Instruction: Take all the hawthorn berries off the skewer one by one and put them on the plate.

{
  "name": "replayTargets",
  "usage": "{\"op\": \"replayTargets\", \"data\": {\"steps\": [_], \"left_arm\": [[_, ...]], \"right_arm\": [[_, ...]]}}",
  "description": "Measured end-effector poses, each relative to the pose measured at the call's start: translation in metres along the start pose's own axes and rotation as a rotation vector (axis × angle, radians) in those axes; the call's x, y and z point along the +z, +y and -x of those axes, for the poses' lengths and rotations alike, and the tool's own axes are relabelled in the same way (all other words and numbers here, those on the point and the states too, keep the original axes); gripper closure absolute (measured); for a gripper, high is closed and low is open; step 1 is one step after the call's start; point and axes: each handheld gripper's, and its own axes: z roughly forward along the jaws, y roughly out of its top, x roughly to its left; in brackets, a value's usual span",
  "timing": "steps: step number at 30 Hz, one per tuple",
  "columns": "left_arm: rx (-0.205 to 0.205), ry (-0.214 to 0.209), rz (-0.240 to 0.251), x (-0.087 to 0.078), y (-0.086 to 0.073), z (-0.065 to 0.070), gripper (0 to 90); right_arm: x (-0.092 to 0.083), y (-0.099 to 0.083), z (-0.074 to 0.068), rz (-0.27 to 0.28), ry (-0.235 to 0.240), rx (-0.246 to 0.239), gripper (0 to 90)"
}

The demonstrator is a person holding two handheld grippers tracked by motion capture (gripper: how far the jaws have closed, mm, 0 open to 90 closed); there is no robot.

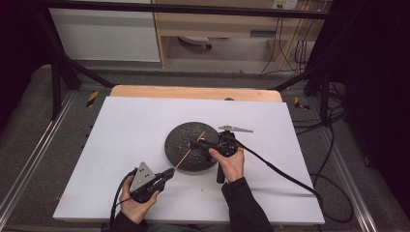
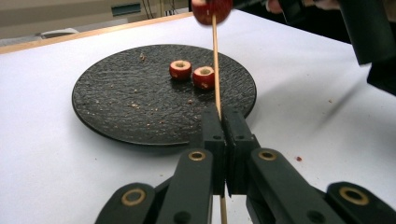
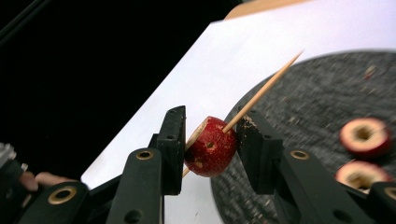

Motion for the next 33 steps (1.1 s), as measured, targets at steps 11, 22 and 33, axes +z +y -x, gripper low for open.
{"op": "replayTargets", "data": {"steps": [11, 22, 33], "left_arm": [[-0.012, -0.011, 0.000, -0.005, -0.002, -0.005, 88.3], [-0.022, -0.002, 0.006, -0.011, -0.003, -0.011, 88.3], [-0.069, 0.026, 0.017, -0.016, -0.002, -0.026, 88.3]], "right_arm": [[-0.011, 0.032, 0.015, 0.069, -0.083, -0.019, 64.4], [-0.013, 0.049, 0.030, 0.110, -0.150, -0.024, 64.5], [0.008, 0.015, 0.024, 0.013, -0.134, -0.076, 64.5]]}}
